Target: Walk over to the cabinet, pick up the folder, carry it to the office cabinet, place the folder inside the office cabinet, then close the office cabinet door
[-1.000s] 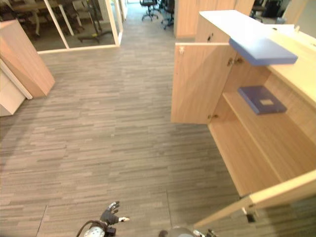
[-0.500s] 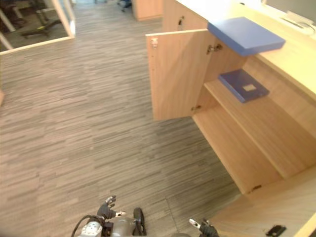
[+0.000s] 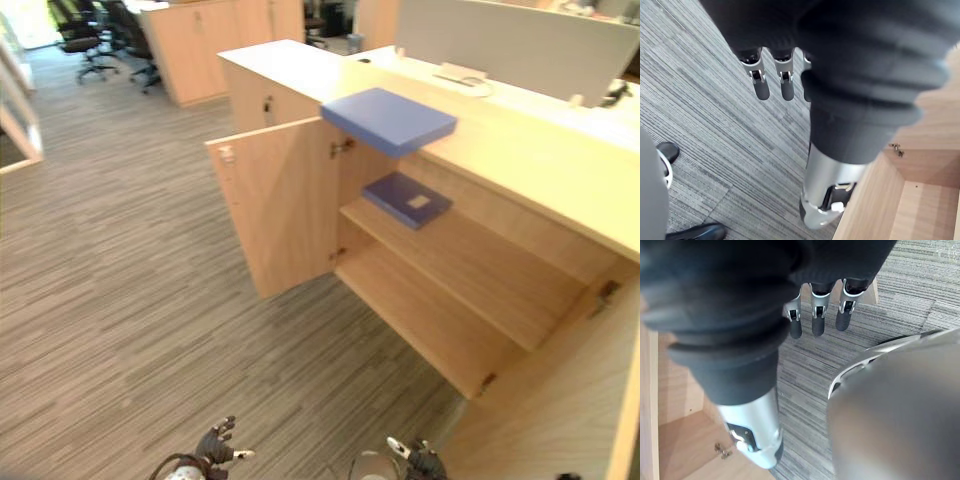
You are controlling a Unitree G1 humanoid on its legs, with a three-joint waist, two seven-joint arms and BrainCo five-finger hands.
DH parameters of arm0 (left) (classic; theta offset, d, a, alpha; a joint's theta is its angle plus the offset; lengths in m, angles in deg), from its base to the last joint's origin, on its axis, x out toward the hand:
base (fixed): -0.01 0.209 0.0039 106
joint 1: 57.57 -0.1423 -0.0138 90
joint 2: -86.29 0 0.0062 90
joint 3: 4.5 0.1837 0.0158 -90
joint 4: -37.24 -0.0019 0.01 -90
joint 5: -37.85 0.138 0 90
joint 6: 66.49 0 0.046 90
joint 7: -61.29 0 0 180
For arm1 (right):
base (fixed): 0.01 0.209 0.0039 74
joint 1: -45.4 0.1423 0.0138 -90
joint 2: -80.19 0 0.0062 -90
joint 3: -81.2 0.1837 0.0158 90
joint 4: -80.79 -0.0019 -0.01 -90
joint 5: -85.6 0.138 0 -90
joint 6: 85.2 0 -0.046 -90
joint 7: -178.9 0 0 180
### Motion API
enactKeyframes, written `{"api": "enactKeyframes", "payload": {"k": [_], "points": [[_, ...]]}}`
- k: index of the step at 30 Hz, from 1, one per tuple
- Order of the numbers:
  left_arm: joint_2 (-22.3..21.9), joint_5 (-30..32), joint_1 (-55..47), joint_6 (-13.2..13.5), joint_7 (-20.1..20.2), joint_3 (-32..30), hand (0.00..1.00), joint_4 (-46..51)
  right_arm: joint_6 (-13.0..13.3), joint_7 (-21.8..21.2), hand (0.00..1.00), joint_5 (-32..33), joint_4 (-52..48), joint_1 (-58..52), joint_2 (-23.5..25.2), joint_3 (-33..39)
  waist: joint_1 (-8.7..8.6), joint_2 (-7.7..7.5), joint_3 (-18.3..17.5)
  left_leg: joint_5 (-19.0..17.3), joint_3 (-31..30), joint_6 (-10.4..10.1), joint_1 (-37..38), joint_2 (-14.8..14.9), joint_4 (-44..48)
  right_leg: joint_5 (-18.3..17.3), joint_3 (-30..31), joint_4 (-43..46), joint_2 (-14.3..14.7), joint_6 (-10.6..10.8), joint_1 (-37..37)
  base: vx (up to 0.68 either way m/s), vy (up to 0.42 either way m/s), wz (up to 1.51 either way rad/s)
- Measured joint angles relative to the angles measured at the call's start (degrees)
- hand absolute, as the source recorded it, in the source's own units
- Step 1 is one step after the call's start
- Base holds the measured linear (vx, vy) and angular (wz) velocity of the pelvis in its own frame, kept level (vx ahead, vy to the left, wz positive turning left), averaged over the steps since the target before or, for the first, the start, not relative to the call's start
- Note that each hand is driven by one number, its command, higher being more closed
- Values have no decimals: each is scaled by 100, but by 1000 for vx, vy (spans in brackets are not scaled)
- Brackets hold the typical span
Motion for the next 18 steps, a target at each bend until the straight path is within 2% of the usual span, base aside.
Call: {"api": "enactKeyframes", "payload": {"k": [1,2,4,5,7,8,9,10,11,12,13,15,16,17,18], "points": [[-12,9,5,-3,5,-73,0,-31,-3,1,0,3,14,-24,-7,-8,-20,-23,18,7,95,-278,165,-7,-90,743,-15,-492,-15,-81,-26,274,-317,-56],[-91,19,30,-31,1,-124,0,-93,-13,3,0,34,56,-40,-98,-15,-40,94,59,21,179,-401,270,97,-138,939,-28,-605,211,-303,61,293,-320,-60],[-184,46,61,-39,19,-123,0,-160,-14,3,0,44,64,6,-206,-11,-85,335,103,44,271,-444,287,314,-196,889,24,-672,539,-376,46,225,-244,-53],[-207,50,73,-41,19,-135,0,-163,-30,3,0,51,70,12,-221,-8,-125,368,109,58,275,-461,301,368,-212,862,24,-675,616,-400,25,175,-212,-37],[-289,90,177,-54,35,-187,0,-157,-79,2,0,51,132,-11,-216,5,-154,393,113,309,266,-674,392,541,-257,773,0,-784,829,-441,135,142,-176,-16],[-310,89,187,-54,39,-190,0,-152,-83,4,0,56,133,-27,-213,9,-161,376,96,317,270,-682,393,593,-189,754,-16,-833,867,-443,189,110,-132,2],[-333,87,197,-55,43,-215,0,-147,-89,4,0,73,142,-40,-177,9,-160,317,88,238,227,-746,301,783,290,654,-40,-995,907,-472,346,90,-144,18],[-329,83,182,-61,45,-244,0,-144,-86,5,0,156,168,-91,-103,25,-157,205,54,55,24,-625,0,1089,1232,645,-113,-1217,910,-481,550,107,-173,25],[-334,79,164,-62,46,-282,0,-133,-84,8,0,159,186,-127,-94,53,-156,174,17,12,-103,-548,-194,1269,1763,644,-167,-1348,930,-487,678,145,-228,32],[-326,36,73,-66,49,-377,0,9,-52,22,0,170,228,-168,-83,124,-150,185,-5,-21,-327,-289,-567,1705,2838,663,-213,-1585,1047,-508,959,235,-256,10],[-308,6,-43,-67,40,-498,0,140,-55,24,0,168,284,-178,-103,130,-104,232,-32,97,-422,66,-795,2105,3731,661,-164,-1758,1219,-607,1215,259,-219,-6],[-265,-24,-161,-71,41,-589,0,195,-55,26,0,168,299,-181,-97,102,-56,223,-51,136,-417,344,-970,2456,4473,626,-77,-1900,1353,-833,1461,308,-94,-29],[-259,-41,-145,-75,33,-603,0,216,-68,27,0,168,333,-179,-88,115,-46,184,-84,-161,-342,252,-1150,2547,4829,642,35,-2015,1348,-881,1650,391,-15,-45],[-262,-43,-129,-75,32,-598,0,224,-73,30,0,169,335,-173,-85,118,1,175,-97,-384,-260,174,-1248,2479,4772,675,173,-2118,1303,-862,1762,315,17,-42],[-262,-41,-136,-74,31,-596,0,229,-73,31,0,170,335,-164,-85,120,22,171,-96,-434,-244,162,-1277,2455,4732,681,204,-2134,1281,-854,1788,273,67,-58]]}}
